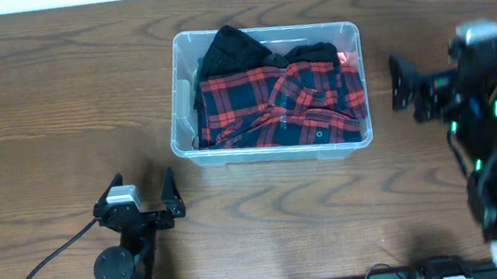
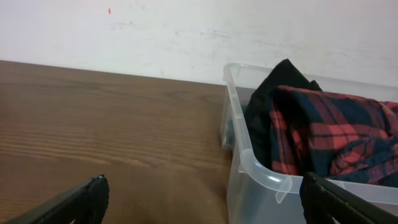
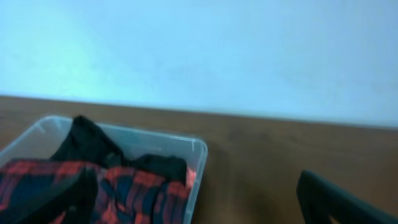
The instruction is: Pack container
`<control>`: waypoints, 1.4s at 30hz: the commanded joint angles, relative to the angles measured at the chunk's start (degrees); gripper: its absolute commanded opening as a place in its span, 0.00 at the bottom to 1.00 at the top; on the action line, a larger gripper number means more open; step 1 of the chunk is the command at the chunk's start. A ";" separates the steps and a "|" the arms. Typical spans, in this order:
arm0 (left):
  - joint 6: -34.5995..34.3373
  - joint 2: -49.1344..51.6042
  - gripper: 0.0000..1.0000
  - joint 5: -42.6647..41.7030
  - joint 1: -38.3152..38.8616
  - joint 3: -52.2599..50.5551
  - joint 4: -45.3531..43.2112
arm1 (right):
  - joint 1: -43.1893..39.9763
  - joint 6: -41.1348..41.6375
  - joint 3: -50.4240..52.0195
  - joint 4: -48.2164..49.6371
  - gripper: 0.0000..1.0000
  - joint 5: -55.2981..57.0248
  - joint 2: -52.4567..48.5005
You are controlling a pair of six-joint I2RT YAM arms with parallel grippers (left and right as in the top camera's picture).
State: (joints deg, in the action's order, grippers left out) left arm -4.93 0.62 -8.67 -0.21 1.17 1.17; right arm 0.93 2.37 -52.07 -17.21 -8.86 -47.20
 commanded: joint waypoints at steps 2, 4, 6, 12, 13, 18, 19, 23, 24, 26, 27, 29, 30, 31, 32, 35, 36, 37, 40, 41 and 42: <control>-0.52 -0.35 0.98 -1.01 0.17 -0.94 1.99 | -0.33 -2.23 12.90 9.03 0.99 -2.71 11.06; -0.52 -0.35 0.98 -0.98 0.17 -0.94 1.99 | -0.31 -2.19 18.25 12.24 0.99 -2.54 15.67; -0.52 -0.35 0.98 -1.01 0.17 -0.94 1.99 | -0.17 -2.14 22.18 14.34 0.99 -2.49 19.15; -0.55 -0.35 0.98 -1.01 0.17 -0.94 1.99 | -0.11 5.49 30.99 16.02 0.99 3.82 27.67; -0.55 -0.35 0.98 -1.01 0.17 -0.94 1.99 | -0.11 6.38 32.52 16.24 0.99 4.37 29.14; -0.52 -0.35 0.98 -1.01 0.17 -0.94 1.97 | -0.11 6.36 38.80 16.39 0.99 4.33 34.73; -0.52 -0.35 0.98 -1.01 0.17 -0.94 1.99 | -0.11 6.34 39.87 16.41 0.99 4.33 35.60; -0.55 -0.35 0.98 -1.01 0.17 -0.94 1.97 | -0.09 6.36 44.13 16.76 0.99 4.31 39.43; -0.52 -0.35 0.98 -1.01 0.17 -0.94 1.99 | -0.09 6.36 45.05 16.85 0.99 4.28 40.26; -0.52 -0.35 0.98 -0.98 0.17 -0.94 1.99 | -0.09 6.36 46.64 16.85 0.99 4.13 41.72; -0.52 -0.35 0.98 -1.01 0.17 -0.94 1.99 | -0.11 6.36 47.34 16.83 0.99 4.13 42.36; -0.55 -0.35 0.98 -1.01 0.17 -0.94 1.99 | -0.09 6.36 48.48 16.81 0.99 4.13 43.45; -0.55 -0.35 0.98 -1.01 0.17 -0.94 1.97 | -0.11 6.36 48.92 16.79 0.99 4.13 43.89; -0.52 -0.35 0.98 -1.01 0.17 -0.94 1.99 | -0.09 6.36 49.27 16.74 0.99 4.13 44.33; -0.52 -0.35 0.98 -1.01 0.17 -0.94 1.99 | -0.11 6.34 49.57 16.63 0.99 4.13 44.78; -0.52 -0.35 0.98 -1.01 0.17 -0.94 1.99 | -0.11 6.32 50.49 16.50 0.99 4.15 46.16; -0.52 -0.35 0.98 -1.01 0.17 -0.94 1.99 | -0.11 6.34 51.01 16.50 0.99 4.13 46.71; -0.55 -0.35 0.98 -1.01 0.17 -0.94 1.99 | -0.11 6.34 51.58 16.63 0.99 4.13 46.95; -0.52 -0.35 0.98 -1.01 0.17 -0.94 1.99 | -0.11 6.32 51.78 14.27 0.99 4.13 46.93; -0.52 -0.33 0.98 -0.98 0.17 -0.94 1.99 | -0.11 6.25 51.78 13.40 0.99 4.33 46.93; -0.52 -0.33 0.98 -1.01 0.17 -0.94 1.99 | -0.11 5.35 51.78 13.29 0.99 4.83 46.93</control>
State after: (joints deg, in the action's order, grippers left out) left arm -4.93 0.62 -8.64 -0.21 1.17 1.17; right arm 0.93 7.68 -0.73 -3.49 -5.28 -0.71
